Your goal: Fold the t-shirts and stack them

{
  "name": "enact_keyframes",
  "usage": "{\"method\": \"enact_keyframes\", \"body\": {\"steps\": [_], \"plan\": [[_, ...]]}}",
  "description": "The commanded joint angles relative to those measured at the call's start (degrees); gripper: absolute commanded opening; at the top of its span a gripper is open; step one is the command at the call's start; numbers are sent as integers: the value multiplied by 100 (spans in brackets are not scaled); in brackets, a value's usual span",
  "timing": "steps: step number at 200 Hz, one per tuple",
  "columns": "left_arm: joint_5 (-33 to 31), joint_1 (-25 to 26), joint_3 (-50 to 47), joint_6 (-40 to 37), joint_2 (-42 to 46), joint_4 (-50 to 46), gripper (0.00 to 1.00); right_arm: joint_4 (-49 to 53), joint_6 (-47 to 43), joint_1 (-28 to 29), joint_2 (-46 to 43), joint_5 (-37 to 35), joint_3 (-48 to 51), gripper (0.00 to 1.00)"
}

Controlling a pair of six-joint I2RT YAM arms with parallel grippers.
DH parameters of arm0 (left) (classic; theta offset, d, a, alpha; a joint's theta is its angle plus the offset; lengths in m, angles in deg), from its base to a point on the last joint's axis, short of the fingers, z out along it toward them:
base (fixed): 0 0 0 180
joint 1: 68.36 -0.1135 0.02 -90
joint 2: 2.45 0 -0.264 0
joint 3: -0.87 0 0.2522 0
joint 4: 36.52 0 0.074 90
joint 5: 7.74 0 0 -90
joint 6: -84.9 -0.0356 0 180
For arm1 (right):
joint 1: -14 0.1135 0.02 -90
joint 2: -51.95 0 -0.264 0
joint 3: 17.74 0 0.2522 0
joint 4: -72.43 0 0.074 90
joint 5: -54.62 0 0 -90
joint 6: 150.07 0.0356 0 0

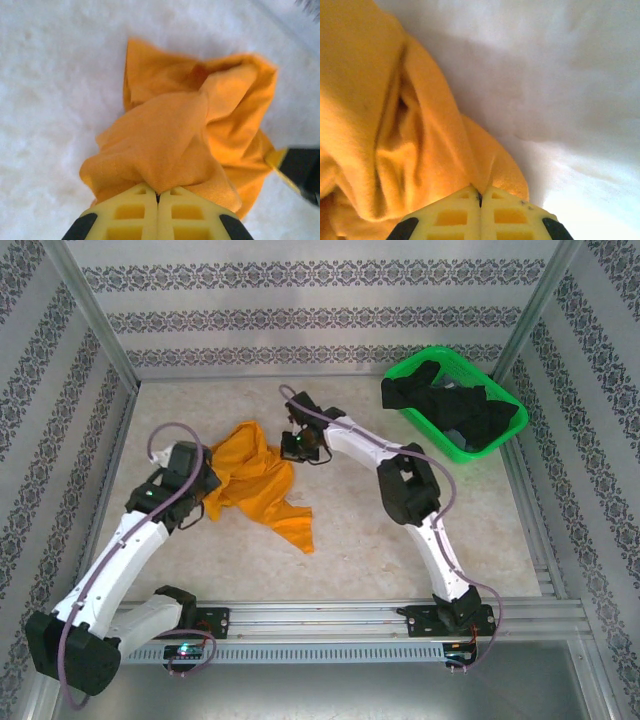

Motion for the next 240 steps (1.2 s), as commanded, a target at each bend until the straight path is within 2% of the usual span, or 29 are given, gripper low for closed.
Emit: {"method": "enact_keyframes", "body": {"steps": [1,46,99,167,203,240], "plan": [[306,-446,651,-528,-201,363,0,-468,147,-418,-1155,-343,149,0],[537,-707,1811,-924,-698,1179,0,-373,-172,-892,-2298,-326,143,0],[624,-781,2358,-1027,-585,1971,0,-22,-546,-988,-3423,-484,124,0],[291,-881,2789,-1172,-439,2269,0,-907,-164,-708,-5566,-832,2233,0],[978,-1294,3375,-959,-1768,2060,0,-1327,416,-602,-5636,-788,3245,0],[1661,-1568,4219,-933,-3721,2261,1,-1500,647,-729,-4493,-595,3452,0]]}}
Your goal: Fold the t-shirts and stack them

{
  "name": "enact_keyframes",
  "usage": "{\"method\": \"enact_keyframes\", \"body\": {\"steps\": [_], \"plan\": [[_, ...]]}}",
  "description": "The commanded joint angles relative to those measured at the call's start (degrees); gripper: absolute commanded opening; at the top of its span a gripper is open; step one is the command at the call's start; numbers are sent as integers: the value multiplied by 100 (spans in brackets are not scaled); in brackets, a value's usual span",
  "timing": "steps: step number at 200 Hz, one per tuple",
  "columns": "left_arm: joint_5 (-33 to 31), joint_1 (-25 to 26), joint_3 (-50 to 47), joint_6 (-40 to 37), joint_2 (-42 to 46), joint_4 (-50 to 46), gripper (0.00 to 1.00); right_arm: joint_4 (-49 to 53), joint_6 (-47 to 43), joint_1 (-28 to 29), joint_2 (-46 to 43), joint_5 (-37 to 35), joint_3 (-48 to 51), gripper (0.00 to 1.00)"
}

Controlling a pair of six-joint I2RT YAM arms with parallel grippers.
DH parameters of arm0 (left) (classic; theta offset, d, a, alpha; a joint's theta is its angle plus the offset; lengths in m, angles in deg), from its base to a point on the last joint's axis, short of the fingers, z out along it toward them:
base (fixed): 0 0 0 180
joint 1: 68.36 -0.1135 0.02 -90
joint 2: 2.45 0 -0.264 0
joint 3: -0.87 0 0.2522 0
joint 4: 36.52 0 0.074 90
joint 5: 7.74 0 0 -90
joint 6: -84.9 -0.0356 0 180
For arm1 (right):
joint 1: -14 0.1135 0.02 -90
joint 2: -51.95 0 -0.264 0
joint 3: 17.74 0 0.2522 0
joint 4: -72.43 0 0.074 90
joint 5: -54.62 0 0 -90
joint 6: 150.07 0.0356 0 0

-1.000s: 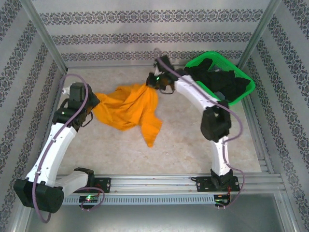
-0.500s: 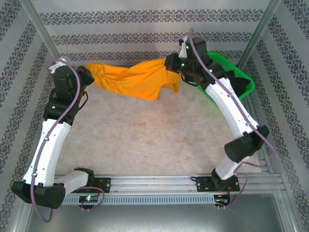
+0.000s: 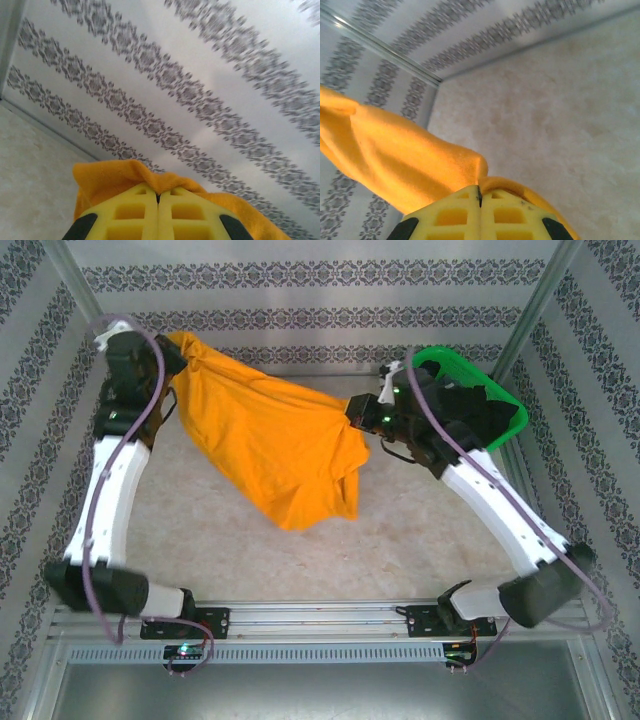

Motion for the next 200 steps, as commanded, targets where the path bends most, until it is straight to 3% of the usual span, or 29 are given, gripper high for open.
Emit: {"method": "enact_keyframes", "body": {"steps": [1,5,16,26,49,84,125,160,200], "plan": [[600,-177,351,34,-1113,119,2,-269,240,-89,759,48,182,0],[707,-179,434,4,-1290,111,10,-254,239,-118,928,102,174,0],[927,-178,689,-114,-1724,-98,36,-218,306,-239,1353,322,160,21],[1082,-159,828,-211,-1920,-383,42,-120,383,-323,1625,420,158,34],[874,41,285,-533,-1466,-721,49,-108,297,-372,1492,240,349,48],[600,865,-1578,-209,-129,-1842,46,249,-58,-371,1062,164,793,50],[1051,2784,-4161,1375,1529,-1836,51,161,-112,-312,403,174,1747,51],[1316,4057,-5104,2306,1335,-974,55,5,15,-195,223,381,2233,52],[973,4286,-5853,3755,1212,194,54,5,89,-74,-70,465,2635,51]]}}
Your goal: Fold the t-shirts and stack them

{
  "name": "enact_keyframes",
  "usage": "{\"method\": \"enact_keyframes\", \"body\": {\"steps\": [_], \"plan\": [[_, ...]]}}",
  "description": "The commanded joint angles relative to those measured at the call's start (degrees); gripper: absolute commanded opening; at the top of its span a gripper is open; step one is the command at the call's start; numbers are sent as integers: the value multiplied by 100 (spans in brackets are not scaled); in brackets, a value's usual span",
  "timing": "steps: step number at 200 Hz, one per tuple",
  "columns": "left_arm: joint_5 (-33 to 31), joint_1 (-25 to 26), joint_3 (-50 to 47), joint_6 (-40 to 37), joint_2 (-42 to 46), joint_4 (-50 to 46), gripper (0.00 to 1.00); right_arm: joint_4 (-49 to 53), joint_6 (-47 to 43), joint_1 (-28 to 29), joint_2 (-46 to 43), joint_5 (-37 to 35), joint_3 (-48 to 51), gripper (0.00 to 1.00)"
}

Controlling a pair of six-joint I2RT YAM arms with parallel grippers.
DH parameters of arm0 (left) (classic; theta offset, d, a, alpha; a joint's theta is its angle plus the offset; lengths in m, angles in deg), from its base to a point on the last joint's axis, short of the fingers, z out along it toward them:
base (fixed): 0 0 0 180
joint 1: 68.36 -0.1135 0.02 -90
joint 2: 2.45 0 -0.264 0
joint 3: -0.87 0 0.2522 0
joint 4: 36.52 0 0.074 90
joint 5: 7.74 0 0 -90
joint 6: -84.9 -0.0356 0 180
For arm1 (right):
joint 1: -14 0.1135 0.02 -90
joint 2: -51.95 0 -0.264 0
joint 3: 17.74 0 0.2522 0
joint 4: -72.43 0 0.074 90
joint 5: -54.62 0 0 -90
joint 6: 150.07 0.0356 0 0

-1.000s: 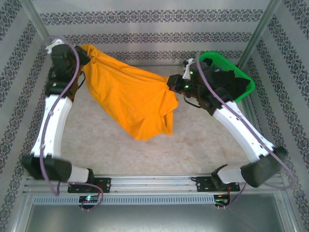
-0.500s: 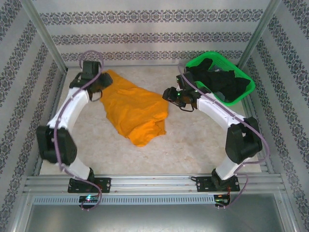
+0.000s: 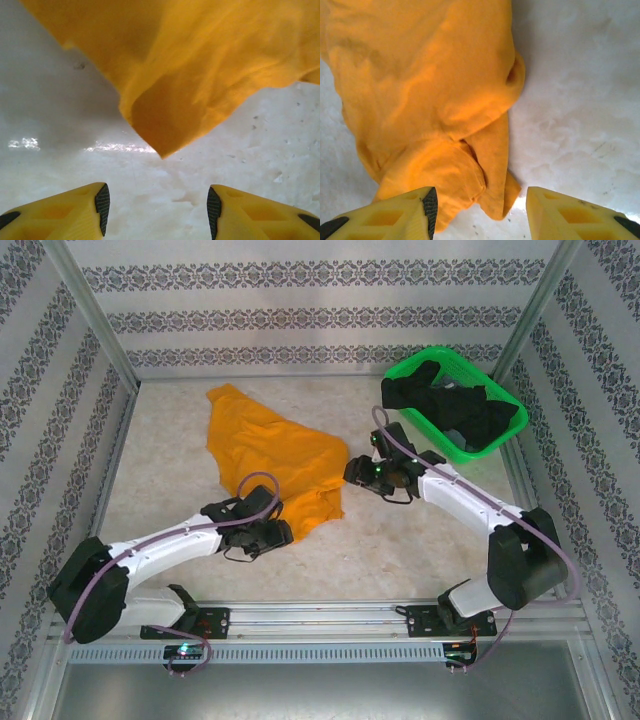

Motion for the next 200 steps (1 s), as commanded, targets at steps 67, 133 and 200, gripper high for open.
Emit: {"method": "enact_keyframes", "body": {"steps": [67,133,200], "plan": [[-468,184,-471,1906,-511,2047,42,-61,42,-121,-807,200,713,51],[-858,184,1,1786,-283,1466,0,-52,90,-182,-1053,191,908,51],[-1169,-204,1450,1250,443,299,0,-249,456,-193,-1150,187,1170,49]]}}
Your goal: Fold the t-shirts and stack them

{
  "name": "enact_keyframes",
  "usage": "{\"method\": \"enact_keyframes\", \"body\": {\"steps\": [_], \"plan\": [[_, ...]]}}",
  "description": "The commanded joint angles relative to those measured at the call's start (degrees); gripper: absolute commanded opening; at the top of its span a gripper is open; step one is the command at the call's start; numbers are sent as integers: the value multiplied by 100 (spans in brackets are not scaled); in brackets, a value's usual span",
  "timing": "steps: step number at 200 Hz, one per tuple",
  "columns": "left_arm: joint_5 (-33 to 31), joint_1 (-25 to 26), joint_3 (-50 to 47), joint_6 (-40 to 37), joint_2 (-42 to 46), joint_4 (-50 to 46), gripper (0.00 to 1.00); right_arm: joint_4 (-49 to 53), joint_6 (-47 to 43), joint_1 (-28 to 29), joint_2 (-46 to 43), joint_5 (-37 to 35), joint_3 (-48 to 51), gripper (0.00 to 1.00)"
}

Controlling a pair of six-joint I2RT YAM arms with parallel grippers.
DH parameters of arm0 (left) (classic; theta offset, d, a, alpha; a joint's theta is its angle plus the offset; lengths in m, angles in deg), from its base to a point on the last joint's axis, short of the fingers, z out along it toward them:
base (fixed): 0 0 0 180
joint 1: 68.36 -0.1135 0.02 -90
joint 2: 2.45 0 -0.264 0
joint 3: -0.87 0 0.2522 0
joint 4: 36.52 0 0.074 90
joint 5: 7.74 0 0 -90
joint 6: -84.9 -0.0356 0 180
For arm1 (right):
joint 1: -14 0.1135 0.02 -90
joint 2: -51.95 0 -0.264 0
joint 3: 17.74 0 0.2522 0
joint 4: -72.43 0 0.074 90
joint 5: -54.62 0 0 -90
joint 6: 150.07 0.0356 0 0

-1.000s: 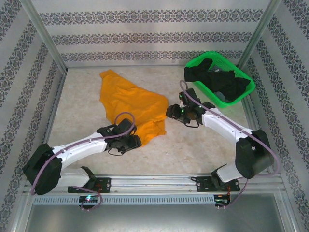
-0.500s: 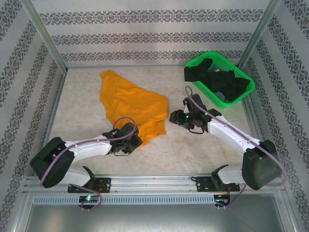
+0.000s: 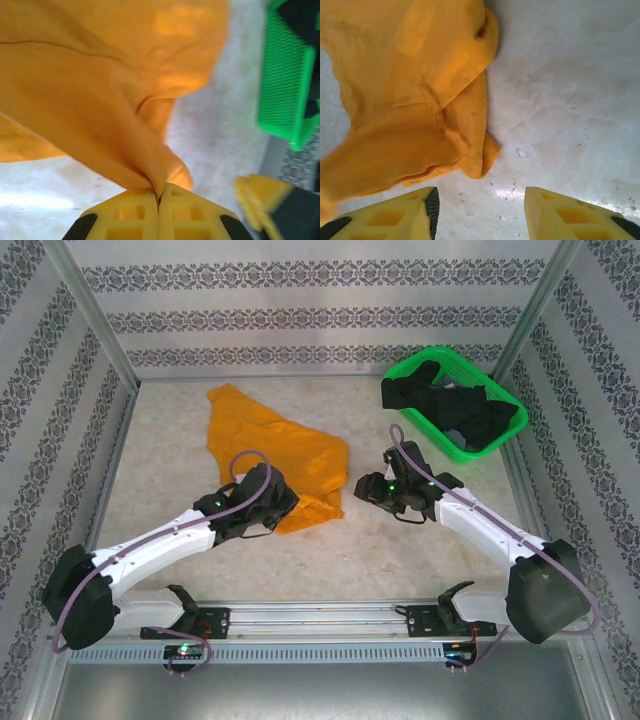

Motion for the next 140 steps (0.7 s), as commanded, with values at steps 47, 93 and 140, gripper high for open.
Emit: {"method": "enact_keyframes", "body": {"steps": [47,93,140], "plan": [[-214,-1746,1852,-1319,139,-589,0,-154,674,183,64,-42,117,47],[-928,-3412,3356,-2191,398,-711,0,-583,1483,794,605,-153,67,47],[-837,-3719,2734,-1893,708,-401,0,-1272,2570,1216,1400,-22,-70,47]]}}
